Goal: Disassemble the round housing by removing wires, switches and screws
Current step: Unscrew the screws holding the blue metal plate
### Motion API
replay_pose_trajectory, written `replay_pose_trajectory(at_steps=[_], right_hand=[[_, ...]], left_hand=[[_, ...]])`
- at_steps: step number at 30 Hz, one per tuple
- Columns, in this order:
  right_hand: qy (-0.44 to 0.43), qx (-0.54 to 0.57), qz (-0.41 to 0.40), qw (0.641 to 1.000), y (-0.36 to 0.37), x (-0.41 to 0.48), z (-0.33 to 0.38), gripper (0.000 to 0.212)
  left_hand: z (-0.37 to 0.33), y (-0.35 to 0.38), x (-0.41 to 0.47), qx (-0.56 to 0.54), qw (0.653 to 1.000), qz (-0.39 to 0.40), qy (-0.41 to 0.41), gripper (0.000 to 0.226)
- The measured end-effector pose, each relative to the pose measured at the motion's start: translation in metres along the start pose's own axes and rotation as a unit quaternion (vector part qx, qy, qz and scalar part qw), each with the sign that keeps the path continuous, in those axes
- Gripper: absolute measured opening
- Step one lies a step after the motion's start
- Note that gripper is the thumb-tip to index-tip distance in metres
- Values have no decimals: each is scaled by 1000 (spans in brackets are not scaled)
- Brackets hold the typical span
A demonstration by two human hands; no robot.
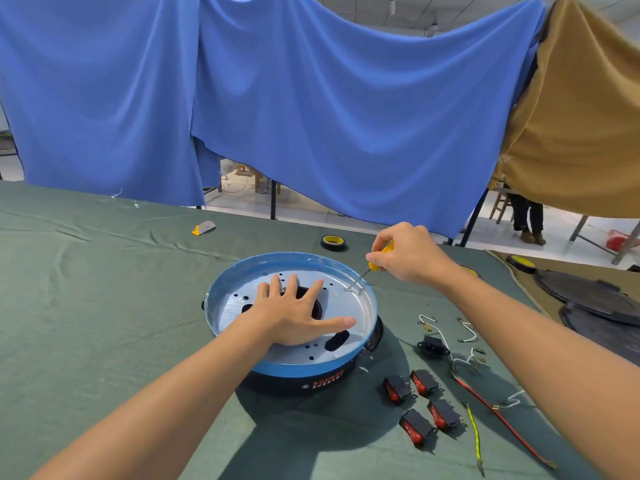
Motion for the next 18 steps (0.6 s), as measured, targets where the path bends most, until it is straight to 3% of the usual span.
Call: replay_pose_trajectory(at_steps=[9, 18], right_hand=[[-5, 7, 10, 1000, 5, 6, 3, 20], [-45, -54, 31, 997, 10, 11, 11, 22]], left_hand=[[1, -6, -2, 7, 1000, -22, 2, 122], [-2, -14, 1, 2, 995, -79, 54, 76]])
Point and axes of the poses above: each hand's wrist, its own x-axis towards the middle knuckle, its own y-axis out of the palm, z = x × y, the point moved 7 cm from there along x, towards the middle knuckle, and after that the axes turned 15 degrees about -z, right-handed, at the moved point
